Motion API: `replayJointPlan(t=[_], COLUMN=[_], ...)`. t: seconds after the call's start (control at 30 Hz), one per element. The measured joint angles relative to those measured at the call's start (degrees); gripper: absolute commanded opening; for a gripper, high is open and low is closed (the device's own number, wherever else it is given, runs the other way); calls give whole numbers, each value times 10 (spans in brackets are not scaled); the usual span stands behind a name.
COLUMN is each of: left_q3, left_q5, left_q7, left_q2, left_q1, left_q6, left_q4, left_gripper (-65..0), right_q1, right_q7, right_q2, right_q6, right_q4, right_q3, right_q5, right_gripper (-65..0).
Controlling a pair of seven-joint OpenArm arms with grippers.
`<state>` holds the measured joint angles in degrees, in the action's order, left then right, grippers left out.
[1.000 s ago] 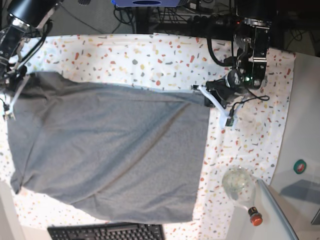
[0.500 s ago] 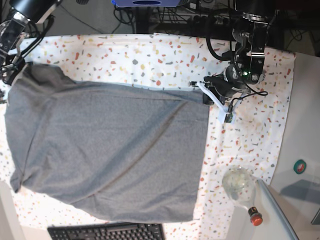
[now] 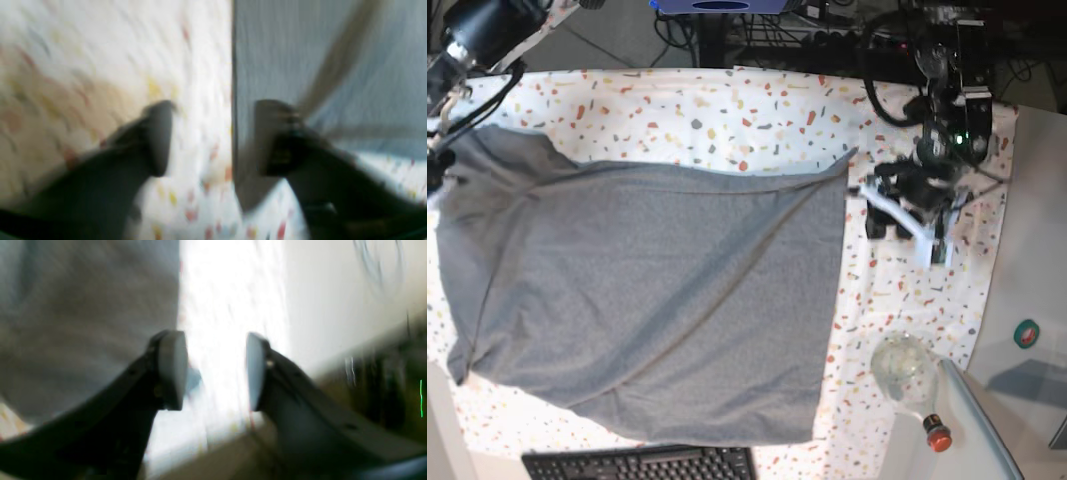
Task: Layout the t-shirt on the table in an organized manner, then fold the t-shirt properly
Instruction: 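Release and regrasp the shirt edge with the left gripper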
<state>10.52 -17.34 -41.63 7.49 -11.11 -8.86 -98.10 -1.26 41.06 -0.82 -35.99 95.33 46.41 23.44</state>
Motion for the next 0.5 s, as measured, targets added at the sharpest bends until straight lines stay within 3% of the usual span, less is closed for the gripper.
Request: replayJointPlan(t=[0.03, 0.07, 0.13, 0.27, 0.37, 0.5], left_q3=[-3, -10, -32, -59, -76, -109], left_q5=[0, -5, -4, 5, 3, 31], left_q7=[4, 6, 3, 0, 55, 113], left_q2=[-6, -10, -12, -8, -20, -24], left_q1=[26, 52, 95, 152, 173, 176], left_q6=[-4, -2, -4, 2, 2, -2], left_q4=[20, 49, 113, 229, 280, 358], left_gripper=[-650, -650, -650, -650, -650, -650], right_q1=[-3, -8, -25, -92, -131, -121], right_q7=[-43, -62, -80, -92, -110, -100], right_q2=[19, 30, 43, 73, 98, 101], right_q6=[0, -3, -4, 1, 7, 78], right_q4=[-48, -95, -189, -323, -365, -401], right_q3=[-30, -51, -61, -7, 14, 16], right_q5=[-9, -13, -7, 3, 2, -3], right_gripper=[-599, -650, -650, -650, -650, -650])
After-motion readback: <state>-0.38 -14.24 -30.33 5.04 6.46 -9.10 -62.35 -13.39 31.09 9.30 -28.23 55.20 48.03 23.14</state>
